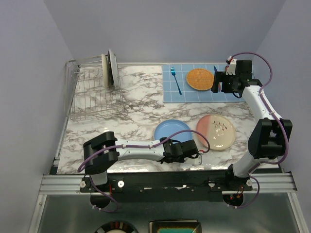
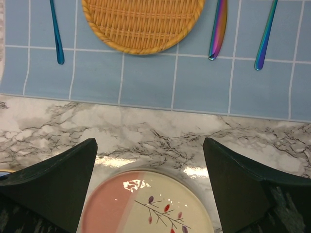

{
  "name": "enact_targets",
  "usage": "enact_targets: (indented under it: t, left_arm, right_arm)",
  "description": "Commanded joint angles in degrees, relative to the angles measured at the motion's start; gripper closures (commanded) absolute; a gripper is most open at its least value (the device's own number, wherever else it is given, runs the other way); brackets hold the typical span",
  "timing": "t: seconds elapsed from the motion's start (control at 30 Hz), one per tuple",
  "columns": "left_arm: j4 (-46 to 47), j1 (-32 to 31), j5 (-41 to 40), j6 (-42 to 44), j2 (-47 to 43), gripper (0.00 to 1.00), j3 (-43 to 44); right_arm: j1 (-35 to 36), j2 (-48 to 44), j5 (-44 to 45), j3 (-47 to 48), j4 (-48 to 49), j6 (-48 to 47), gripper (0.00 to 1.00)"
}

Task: Unload the plates from the dish rack
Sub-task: Place the plate at the center of the board.

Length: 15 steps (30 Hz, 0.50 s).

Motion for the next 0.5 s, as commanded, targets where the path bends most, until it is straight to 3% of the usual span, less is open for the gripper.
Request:
enact_targets:
  t: [0.0,0.47]
  left_arm:
    - [1.64,-0.27,-2.2,0.46,-1.26,0.65,-0.01]
    - [1.11,-0.35,-3.6,-0.07,-2.84,0.5,-0.45]
  right_arm:
    - [-0.55,-0.41,-1.21,-0.05,-0.58,-0.61,0.01]
    - [-0.64,-0.15,-1.65,-0.14,-0.67,-0.61,0.01]
